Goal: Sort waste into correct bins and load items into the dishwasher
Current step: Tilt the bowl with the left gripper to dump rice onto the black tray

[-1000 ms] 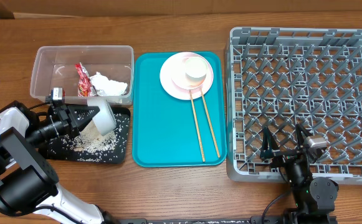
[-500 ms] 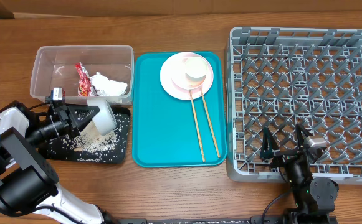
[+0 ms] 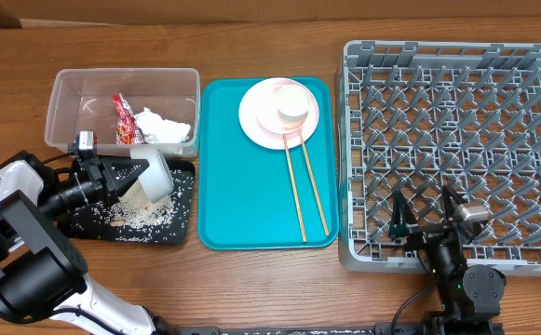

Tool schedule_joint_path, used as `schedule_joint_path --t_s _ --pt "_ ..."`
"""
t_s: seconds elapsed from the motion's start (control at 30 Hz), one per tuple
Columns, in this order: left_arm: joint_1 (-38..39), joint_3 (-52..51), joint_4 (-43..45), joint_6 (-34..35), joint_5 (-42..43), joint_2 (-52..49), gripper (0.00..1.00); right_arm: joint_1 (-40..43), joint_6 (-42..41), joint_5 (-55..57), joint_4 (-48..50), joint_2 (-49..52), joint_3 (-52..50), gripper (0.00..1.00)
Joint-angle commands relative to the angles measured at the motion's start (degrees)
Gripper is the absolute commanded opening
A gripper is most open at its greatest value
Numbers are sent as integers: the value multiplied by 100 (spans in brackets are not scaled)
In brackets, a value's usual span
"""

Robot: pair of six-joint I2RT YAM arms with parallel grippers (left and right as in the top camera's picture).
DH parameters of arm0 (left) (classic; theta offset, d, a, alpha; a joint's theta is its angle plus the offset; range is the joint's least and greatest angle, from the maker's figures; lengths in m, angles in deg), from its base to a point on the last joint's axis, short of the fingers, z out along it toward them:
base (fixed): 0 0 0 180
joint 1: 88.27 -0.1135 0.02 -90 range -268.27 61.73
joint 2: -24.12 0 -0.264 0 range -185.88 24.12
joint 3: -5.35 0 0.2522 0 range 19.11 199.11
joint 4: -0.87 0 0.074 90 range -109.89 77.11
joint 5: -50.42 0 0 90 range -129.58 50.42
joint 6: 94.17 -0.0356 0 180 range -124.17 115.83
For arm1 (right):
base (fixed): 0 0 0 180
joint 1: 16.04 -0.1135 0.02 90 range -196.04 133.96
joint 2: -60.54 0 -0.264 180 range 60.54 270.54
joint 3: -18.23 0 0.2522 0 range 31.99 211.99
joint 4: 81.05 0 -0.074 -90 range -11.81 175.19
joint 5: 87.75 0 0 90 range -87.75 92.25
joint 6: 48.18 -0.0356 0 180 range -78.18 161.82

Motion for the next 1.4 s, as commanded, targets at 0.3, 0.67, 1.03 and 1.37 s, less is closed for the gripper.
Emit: schedule_joint_path --t_s 0.3,0.67,1.03,1.37 --pt "-61 85 -35 -136 258 -22 4 17 28 7 35 -46 -61 100" --pt "-61 85 -33 -138 284 -22 4 17 28 7 35 -46 -61 100" --pt "-256 85 -245 -101 315 -22 4 17 26 7 35 -46 -61 100" --pt "-444 85 -599 -442 308 -20 4 17 28 7 35 -46 -61 100"
